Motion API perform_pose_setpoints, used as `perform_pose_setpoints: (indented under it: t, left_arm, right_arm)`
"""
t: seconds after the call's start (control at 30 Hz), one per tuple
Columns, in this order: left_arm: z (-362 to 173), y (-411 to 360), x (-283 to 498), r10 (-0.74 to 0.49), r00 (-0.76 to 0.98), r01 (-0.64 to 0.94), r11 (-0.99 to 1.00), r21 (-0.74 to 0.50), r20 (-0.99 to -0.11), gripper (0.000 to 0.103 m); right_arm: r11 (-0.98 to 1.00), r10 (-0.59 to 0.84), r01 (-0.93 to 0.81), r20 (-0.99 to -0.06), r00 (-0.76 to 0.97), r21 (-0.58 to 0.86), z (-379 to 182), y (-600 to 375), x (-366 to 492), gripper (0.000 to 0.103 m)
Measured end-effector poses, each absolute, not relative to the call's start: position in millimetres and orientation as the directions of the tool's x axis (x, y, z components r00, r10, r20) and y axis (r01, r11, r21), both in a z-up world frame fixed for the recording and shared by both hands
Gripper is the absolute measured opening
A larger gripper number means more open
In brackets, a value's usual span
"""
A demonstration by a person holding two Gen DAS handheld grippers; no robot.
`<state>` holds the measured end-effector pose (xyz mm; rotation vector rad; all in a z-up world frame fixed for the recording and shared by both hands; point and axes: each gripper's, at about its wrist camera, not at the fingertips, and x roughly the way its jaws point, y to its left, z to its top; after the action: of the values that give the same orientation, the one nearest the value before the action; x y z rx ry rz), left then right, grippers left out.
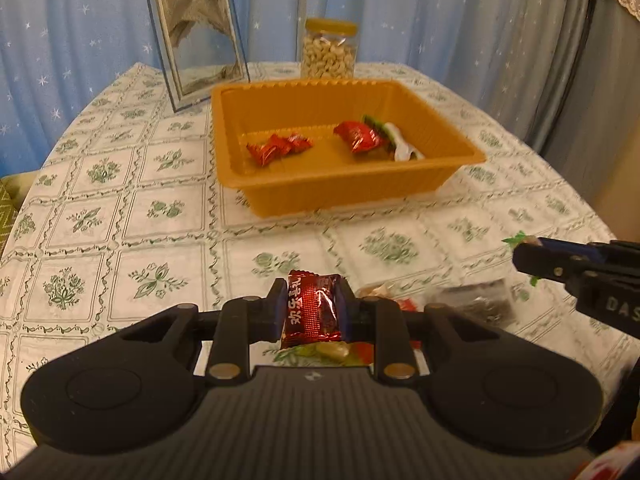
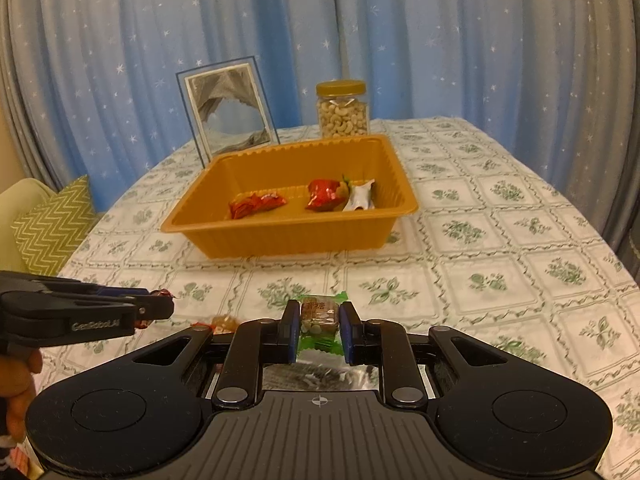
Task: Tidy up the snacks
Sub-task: 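Grasp the green-wrapped nut bar with the right tool while the left tool grasps a red candy, then carry the red candy and green nut bar over the orange tray with both tools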
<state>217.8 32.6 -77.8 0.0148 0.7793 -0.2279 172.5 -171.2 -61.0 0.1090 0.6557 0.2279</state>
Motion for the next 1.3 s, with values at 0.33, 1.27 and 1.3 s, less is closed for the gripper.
perform_pose_setpoints:
  t: [0.33,1.27,1.3]
  left_arm:
    - [-63.7,15.8,219.2,-0.234,0.709,0.232,0.968,-0.094,-0.666,0.023]
    - [-29.3,6.0,267.1,-0.223,0.792,0.226,0.972,-0.067,-0.568,0.023]
    - [-28.4,7.3,270.7,-0.220,0.794,0.221,0.973,-0.068,-0.566,0.023]
  right_arm:
    - [0.969,0.247,-0.185,-0.583,0.774,0.164,-46.1,-182.1,184.5,0.021]
    - [0.963,0.269,-0.208,-0.532,0.802,0.173,-24.1,-194.0,250.0,0.021]
    - [0.962,0.273,-0.211,-0.530,0.803,0.175,-23.2,-192.8,253.9,0.021]
